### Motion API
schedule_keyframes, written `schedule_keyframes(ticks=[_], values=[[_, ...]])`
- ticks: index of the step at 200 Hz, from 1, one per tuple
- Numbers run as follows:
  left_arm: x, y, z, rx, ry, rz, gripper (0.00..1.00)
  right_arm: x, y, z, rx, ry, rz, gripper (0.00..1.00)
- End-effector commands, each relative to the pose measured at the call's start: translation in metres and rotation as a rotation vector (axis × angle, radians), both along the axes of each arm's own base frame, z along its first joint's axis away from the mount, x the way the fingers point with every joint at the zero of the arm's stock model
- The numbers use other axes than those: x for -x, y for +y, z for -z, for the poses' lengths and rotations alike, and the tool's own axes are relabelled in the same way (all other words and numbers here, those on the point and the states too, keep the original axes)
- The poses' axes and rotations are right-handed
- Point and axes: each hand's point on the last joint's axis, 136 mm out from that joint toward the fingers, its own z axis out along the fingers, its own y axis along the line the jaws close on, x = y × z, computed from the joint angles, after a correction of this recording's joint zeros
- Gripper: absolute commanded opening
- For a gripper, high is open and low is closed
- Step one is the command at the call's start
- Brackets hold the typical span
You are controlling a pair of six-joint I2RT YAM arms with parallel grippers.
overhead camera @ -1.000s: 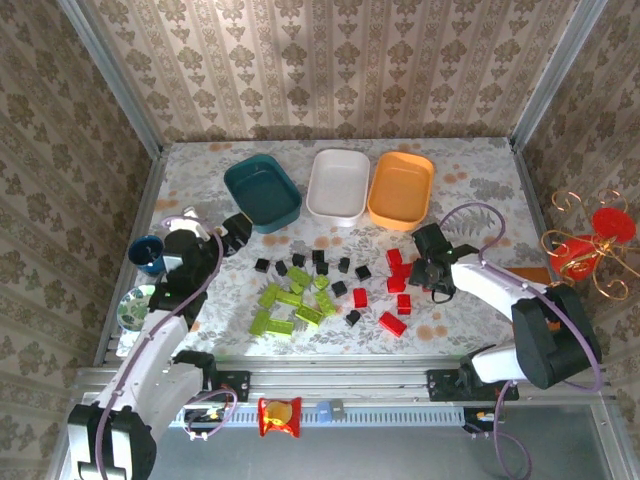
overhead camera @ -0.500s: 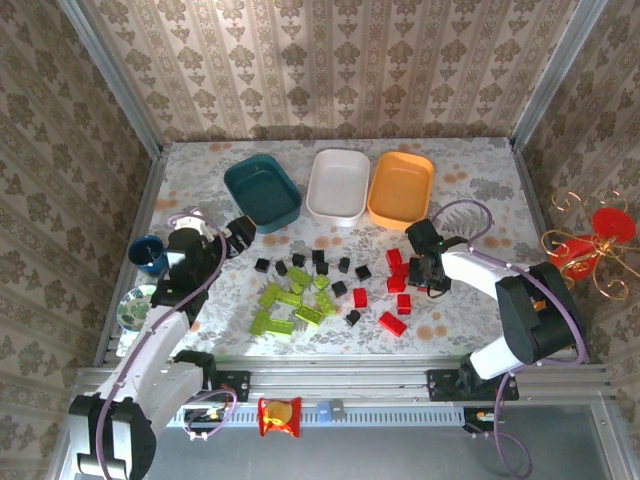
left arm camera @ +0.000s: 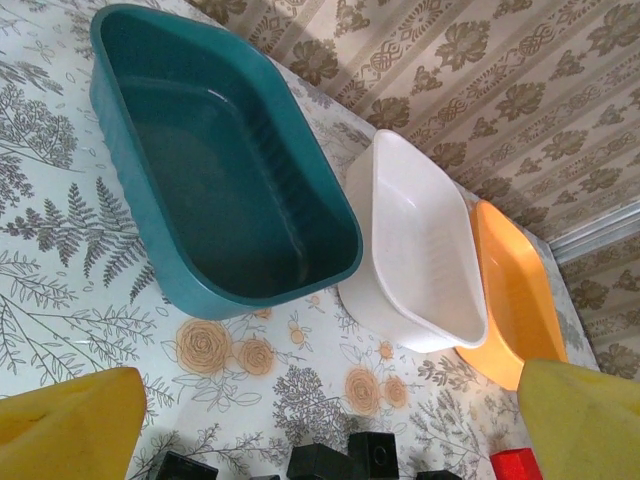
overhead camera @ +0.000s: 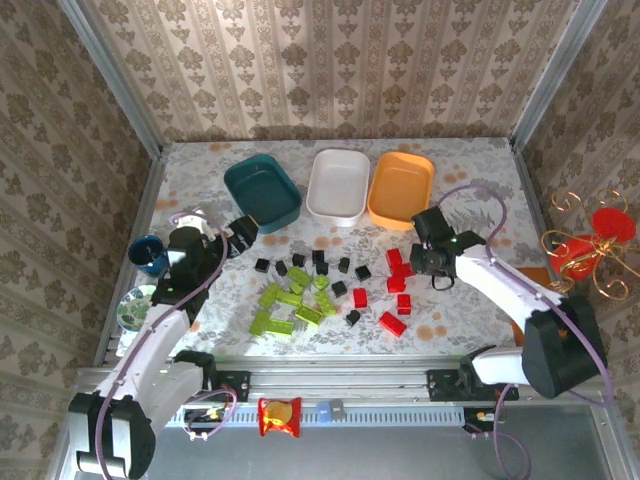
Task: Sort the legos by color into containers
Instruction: Place the lego in the container.
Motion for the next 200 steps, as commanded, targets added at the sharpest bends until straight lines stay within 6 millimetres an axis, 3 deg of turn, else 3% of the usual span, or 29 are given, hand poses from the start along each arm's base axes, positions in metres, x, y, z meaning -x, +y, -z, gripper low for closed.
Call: schedule_keyframes(ticks=[1, 27, 57, 91, 115, 146, 178, 200], values=[[-0.004, -0.009, -0.015, -0.001, -0.043, 0.04, 0.97, -0.02, 0.009, -0.052, 0.033, -0.126, -0.052, 0.16], [-0.005, -0.014, -0.01, 0.006, -0.024, 0.049, 0.97, -0.066, 0.024, -0.087, 0.008, -0.222, -0.052, 0.16], [-0.001, -0.024, -0.005, -0.014, 0.015, 0.092, 0.97, -0.135, 0.034, -0.072, 0.044, -0.18, -0.029, 0.16], [0.01, -0.02, 0.012, -0.065, 0.097, 0.086, 0.95, -0.19, 0.021, -0.046, 0.063, -0.109, 0.053, 0.15], [0.019, -0.017, 0.023, -0.087, 0.133, 0.084, 0.95, -0.208, 0.012, -0.028, 0.062, -0.067, 0.097, 0.17], [0.025, -0.015, 0.036, -0.101, 0.169, 0.085, 0.95, -0.216, 0.01, -0.003, 0.076, 0.003, 0.111, 0.22], [0.026, -0.015, 0.042, -0.108, 0.187, 0.088, 0.96, -0.217, 0.009, -0.001, 0.051, 0.007, 0.12, 0.53], [0.027, -0.016, 0.043, -0.104, 0.187, 0.093, 0.98, -0.213, 0.009, -0.02, 0.042, -0.035, 0.105, 0.62]])
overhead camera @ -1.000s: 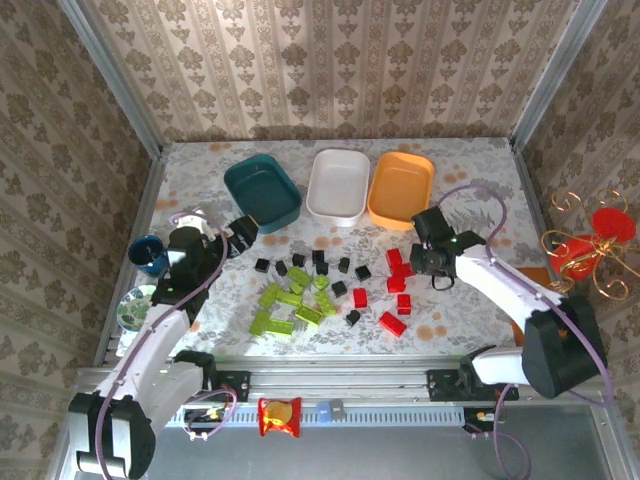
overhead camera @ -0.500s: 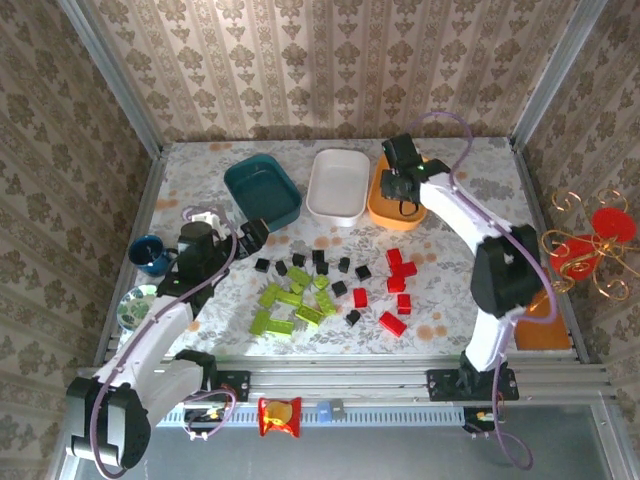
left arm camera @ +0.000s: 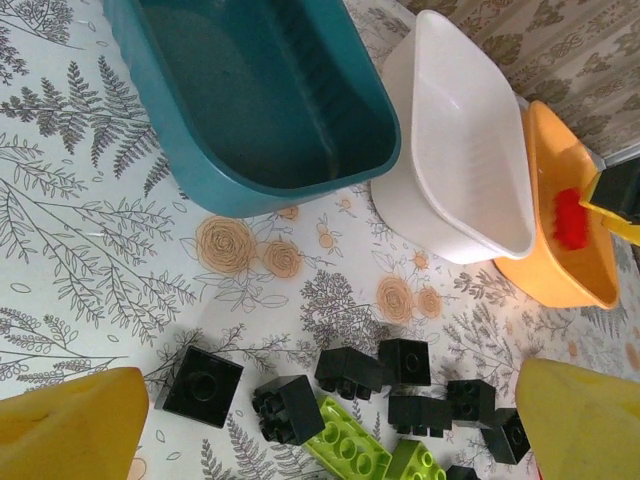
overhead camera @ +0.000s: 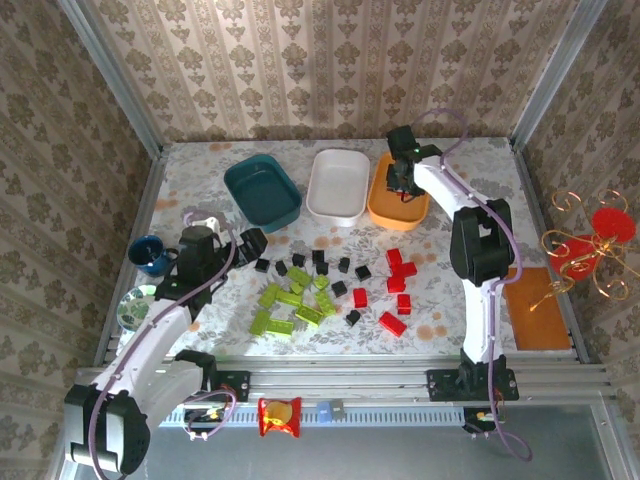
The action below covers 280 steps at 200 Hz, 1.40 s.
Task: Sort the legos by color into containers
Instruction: Place the lego in the container, then pick up the lego from the middle-left of the table.
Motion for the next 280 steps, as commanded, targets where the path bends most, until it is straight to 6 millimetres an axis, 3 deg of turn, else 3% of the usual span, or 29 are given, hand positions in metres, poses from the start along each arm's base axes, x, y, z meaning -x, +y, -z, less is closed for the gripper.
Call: schedule_keyframes(ticks=[1, 29, 50, 94, 123, 145, 216, 280], values=[[0.006, -0.001, 0.008, -0.027, 0.015, 0.023, 0.98, 0.008, -0.001, -0.023, -0.013, -0.027, -0.006, 0.63], [0.008, -0.002, 0.011, -0.029, 0.017, 0.031, 1.0, 0.027, 0.008, -0.045, -0.065, -0.101, -0.032, 0.68], [0.008, -0.003, 0.016, -0.033, 0.026, 0.036, 0.97, 0.056, 0.021, -0.053, -0.109, -0.142, -0.061, 0.69], [0.015, -0.001, 0.044, -0.164, 0.116, 0.046, 0.89, 0.119, 0.043, -0.036, -0.139, -0.156, -0.122, 0.7], [0.017, -0.001, 0.07, -0.293, 0.187, 0.043, 0.84, 0.142, 0.046, -0.019, -0.135, -0.133, -0.131, 0.7], [0.009, -0.003, 0.08, -0.298, 0.205, 0.027, 0.76, 0.15, 0.045, -0.014, -0.133, -0.121, -0.13, 0.69], [-0.014, -0.011, 0.105, -0.331, 0.246, 0.027, 0.75, 0.154, 0.041, -0.024, -0.125, -0.149, -0.13, 0.69], [-0.024, -0.012, 0.121, -0.367, 0.28, 0.022, 0.61, 0.154, 0.041, -0.026, -0.127, -0.157, -0.131, 0.69]])
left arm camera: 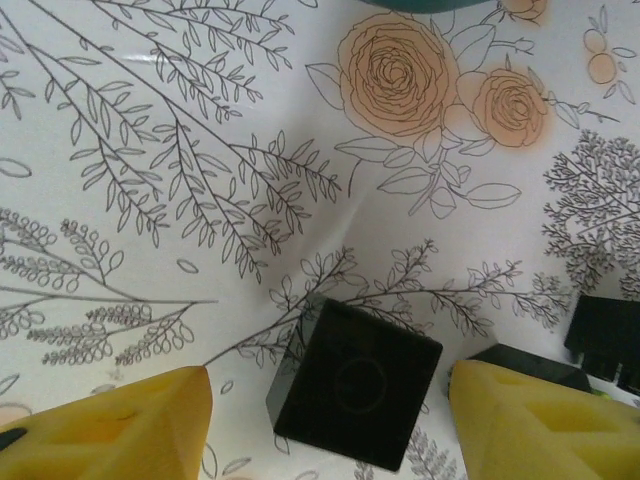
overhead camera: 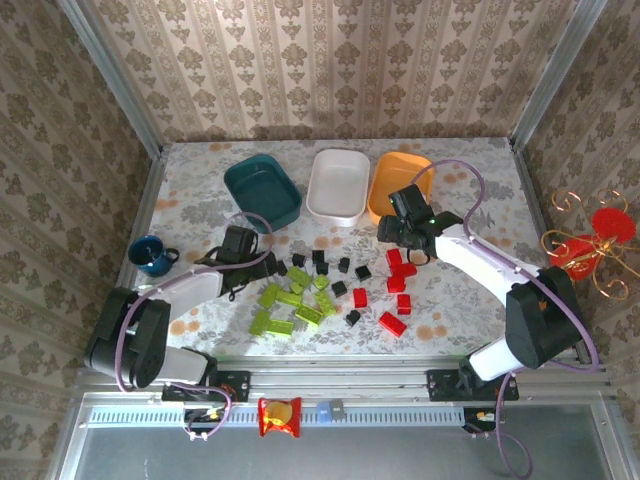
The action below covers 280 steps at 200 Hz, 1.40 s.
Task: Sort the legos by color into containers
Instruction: Pick up the lego from the middle-left of the table, then place the lego in the container.
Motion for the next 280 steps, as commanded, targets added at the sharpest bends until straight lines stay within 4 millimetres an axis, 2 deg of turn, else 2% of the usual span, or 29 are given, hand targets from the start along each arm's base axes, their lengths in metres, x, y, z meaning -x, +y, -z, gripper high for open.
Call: schedule_keyframes(ticks=[1, 48, 84, 101, 125, 129, 136, 144, 165, 184, 211, 234, 240, 242, 246, 280], values=[[-0.015, -0.004, -0.008, -0.014, -0.041, 0.007, 0.61, 0.001, -0.002, -0.006, -0.003, -0.027, 0.016, 0.69], [-0.019, -0.002, 0.005, -0.05, -0.012, 0.009, 0.51, 0.003, -0.003, -0.007, 0.003, -0.026, 0.011, 0.69], [-0.019, -0.004, 0.006, -0.043, -0.009, 0.013, 0.37, 0.004, -0.005, -0.005, 0.017, -0.02, 0.014, 0.69], [-0.018, -0.01, -0.009, -0.009, -0.033, 0.028, 0.34, 0.004, -0.005, -0.005, 0.016, -0.022, 0.017, 0.69], [-0.025, -0.024, -0.05, 0.019, -0.122, 0.061, 0.34, 0.005, -0.007, -0.006, 0.014, -0.028, 0.024, 0.69], [-0.024, -0.036, -0.058, 0.027, -0.138, 0.094, 0.34, 0.005, -0.006, -0.006, 0.012, -0.029, 0.024, 0.69], [-0.029, -0.045, -0.071, 0.039, -0.162, 0.111, 0.34, 0.005, -0.006, -0.005, 0.008, -0.03, 0.027, 0.69], [-0.04, -0.059, -0.091, 0.062, -0.205, 0.13, 0.34, 0.005, -0.006, -0.004, 0.004, -0.028, 0.031, 0.69], [-0.07, -0.1, -0.129, 0.109, -0.273, 0.191, 0.34, 0.007, -0.005, -0.001, -0.006, -0.021, 0.036, 0.69], [-0.102, -0.139, -0.146, 0.097, -0.306, 0.248, 0.34, 0.01, -0.009, 0.0, 0.006, -0.016, 0.044, 0.69], [-0.15, -0.18, -0.134, 0.077, -0.276, 0.286, 0.34, 0.016, -0.015, -0.001, 0.017, -0.016, 0.053, 0.69], [-0.186, -0.203, -0.119, 0.057, -0.261, 0.294, 0.34, 0.022, -0.017, 0.002, 0.013, -0.008, 0.058, 0.69], [-0.193, -0.209, -0.114, 0.053, -0.253, 0.299, 0.34, 0.023, -0.017, 0.004, 0.013, -0.002, 0.059, 0.69], [-0.196, -0.211, -0.114, 0.054, -0.253, 0.299, 0.34, 0.024, -0.017, -0.004, 0.002, -0.022, 0.059, 0.69], [-0.2, -0.215, -0.11, 0.054, -0.249, 0.304, 0.34, 0.025, -0.017, -0.006, -0.002, -0.028, 0.059, 0.69], [-0.229, -0.24, -0.085, 0.017, -0.222, 0.318, 0.35, 0.033, -0.019, -0.005, -0.016, -0.025, 0.058, 0.69]])
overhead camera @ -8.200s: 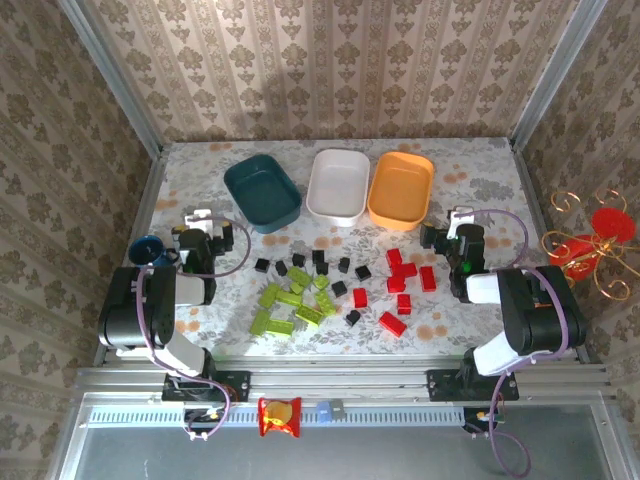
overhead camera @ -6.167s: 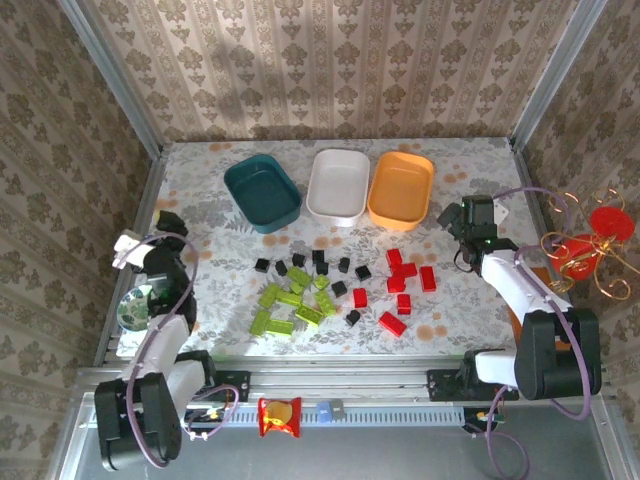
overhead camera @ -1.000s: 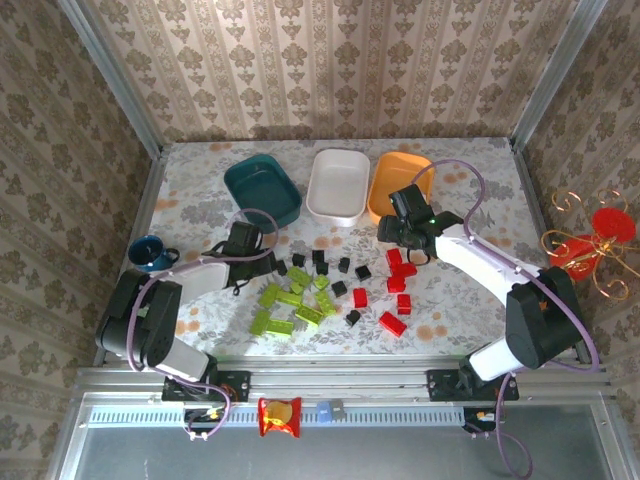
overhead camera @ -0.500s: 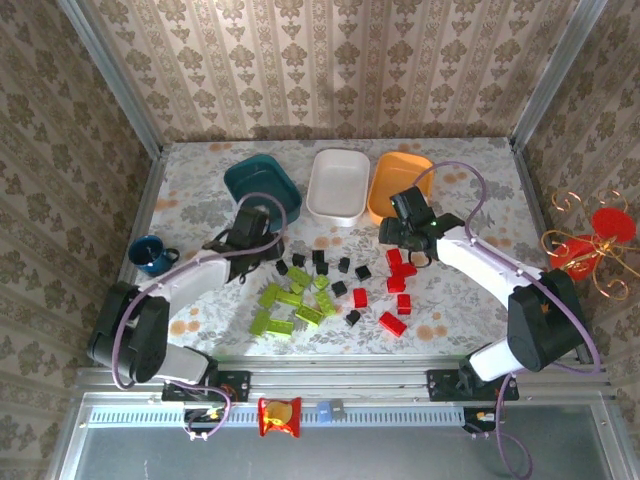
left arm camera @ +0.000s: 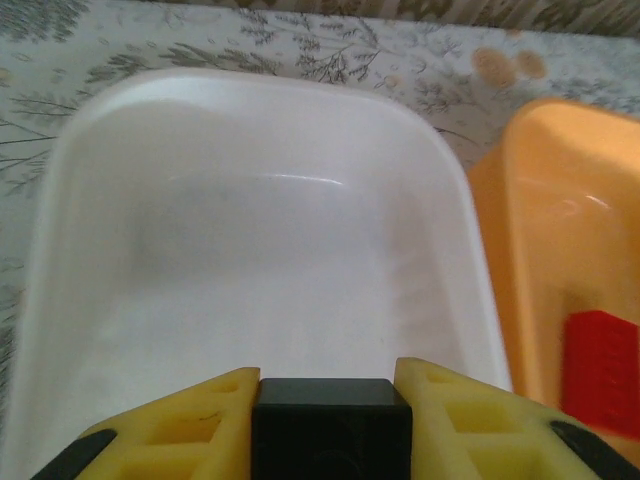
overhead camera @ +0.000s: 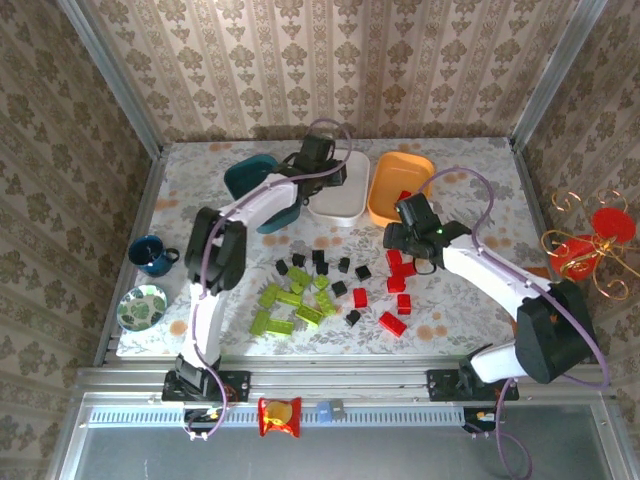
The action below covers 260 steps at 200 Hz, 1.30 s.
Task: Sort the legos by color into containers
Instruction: Place the lego in the container, then rotate the lego at the bottom-left of the table.
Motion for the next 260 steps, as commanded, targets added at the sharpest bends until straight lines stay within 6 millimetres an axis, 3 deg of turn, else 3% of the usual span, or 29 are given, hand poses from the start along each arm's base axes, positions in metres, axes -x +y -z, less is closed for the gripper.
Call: schedule_keyframes(ticks=[1, 25, 52, 69, 80, 116, 140, 150, 165, 228, 260], values=[[-0.006, -0.009, 0.007, -0.062, 0.032, 0.03, 0.36, 0.009, -0.005, -0.002, -0.005, -0.004, 0.028, 0.69], [-0.022, -0.012, 0.018, -0.097, 0.031, 0.015, 0.43, 0.012, -0.007, -0.005, -0.008, -0.012, 0.032, 0.7], [-0.034, -0.012, 0.026, -0.081, 0.061, 0.0, 0.59, 0.015, -0.008, -0.01, -0.016, -0.026, 0.035, 0.7], [-0.035, -0.012, 0.017, -0.062, 0.059, 0.001, 0.67, 0.015, -0.009, -0.014, -0.023, -0.034, 0.04, 0.7], [-0.032, -0.013, 0.0, -0.049, 0.038, 0.011, 0.69, 0.016, -0.009, -0.016, -0.028, -0.041, 0.042, 0.7], [0.003, -0.014, -0.081, 0.048, -0.092, 0.05, 0.74, 0.014, -0.007, -0.025, -0.046, -0.074, 0.036, 0.7], [0.048, 0.001, -0.106, 0.102, -0.143, 0.063, 0.77, 0.012, -0.001, -0.022, -0.067, -0.075, 0.014, 0.7], [0.069, 0.014, -0.107, 0.124, -0.142, 0.059, 0.78, 0.011, 0.002, -0.02, -0.075, -0.072, 0.005, 0.69], [0.099, 0.034, -0.102, 0.162, -0.125, 0.049, 0.78, 0.01, 0.005, -0.015, -0.084, -0.068, -0.001, 0.68], [0.244, 0.133, -0.003, 0.015, 0.065, -0.014, 0.78, 0.006, 0.014, 0.001, -0.076, -0.034, -0.023, 0.68], [0.303, 0.177, 0.036, -0.055, 0.175, -0.064, 0.78, 0.003, 0.017, 0.008, -0.081, -0.026, -0.026, 0.68]])
